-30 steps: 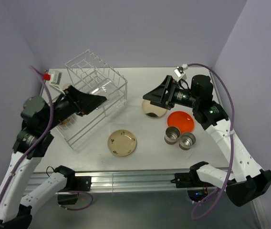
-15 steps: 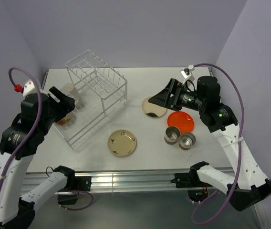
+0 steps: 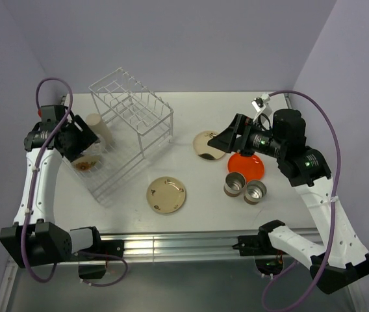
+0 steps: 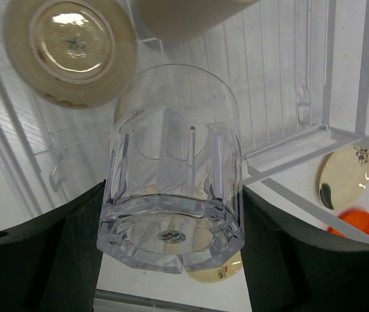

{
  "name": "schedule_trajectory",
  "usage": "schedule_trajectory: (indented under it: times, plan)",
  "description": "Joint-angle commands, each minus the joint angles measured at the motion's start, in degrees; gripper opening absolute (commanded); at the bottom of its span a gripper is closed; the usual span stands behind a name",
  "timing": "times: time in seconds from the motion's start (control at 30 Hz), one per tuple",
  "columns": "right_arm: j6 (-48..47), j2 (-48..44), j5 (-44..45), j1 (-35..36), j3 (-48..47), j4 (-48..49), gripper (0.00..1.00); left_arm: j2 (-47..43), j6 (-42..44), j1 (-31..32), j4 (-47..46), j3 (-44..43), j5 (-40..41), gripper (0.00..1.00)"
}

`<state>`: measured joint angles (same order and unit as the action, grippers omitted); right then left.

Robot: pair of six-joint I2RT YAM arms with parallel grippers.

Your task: Load the mixed dishes into the dish rack

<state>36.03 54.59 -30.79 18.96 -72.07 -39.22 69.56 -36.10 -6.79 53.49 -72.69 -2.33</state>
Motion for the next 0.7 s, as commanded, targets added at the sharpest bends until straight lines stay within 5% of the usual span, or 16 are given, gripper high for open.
schedule_trajectory:
  times: [0.0, 0.67]
  plan:
    - [-1.1, -0.5, 0.7, -0.3, -0.4, 1.0, 1.0, -0.6, 2.3, 0.8, -3.8, -3.8, -5.6, 0.0]
    - [-3.6, -0.9, 7.4, -0.4, -0.2, -3.1, 0.99, 18.2, 4.4, 5.1, -3.9, -9.8, -4.8, 0.0]
